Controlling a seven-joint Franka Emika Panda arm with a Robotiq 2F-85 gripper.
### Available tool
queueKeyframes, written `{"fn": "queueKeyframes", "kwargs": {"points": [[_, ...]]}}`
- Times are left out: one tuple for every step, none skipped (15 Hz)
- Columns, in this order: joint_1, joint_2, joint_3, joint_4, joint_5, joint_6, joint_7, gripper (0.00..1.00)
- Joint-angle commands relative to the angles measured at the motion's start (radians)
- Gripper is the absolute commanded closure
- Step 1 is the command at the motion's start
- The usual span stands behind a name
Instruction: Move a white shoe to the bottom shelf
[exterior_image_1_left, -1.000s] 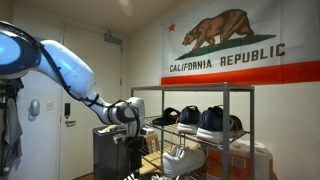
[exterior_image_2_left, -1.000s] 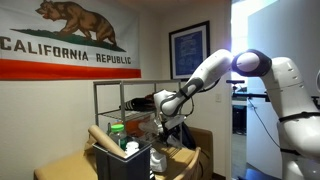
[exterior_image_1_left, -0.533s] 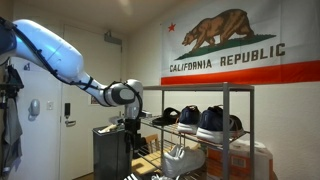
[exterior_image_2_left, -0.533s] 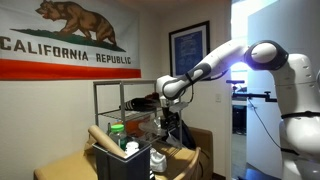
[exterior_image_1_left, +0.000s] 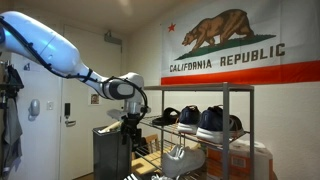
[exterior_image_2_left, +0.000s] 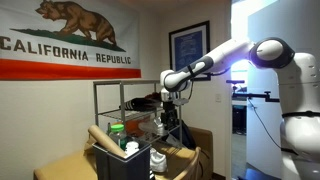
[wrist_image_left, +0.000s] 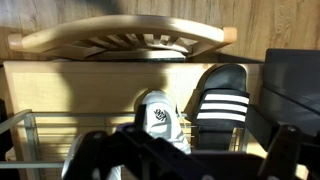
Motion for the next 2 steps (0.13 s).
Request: {"fn": "queueKeyframes", "kwargs": {"points": [[-0.018,0.0,0.017,0.002,-0.001,-0.002,-0.002,0.0],[-0.019,0.0,0.017,0.002,0.0,-0.002,-0.006,0.0]]}}
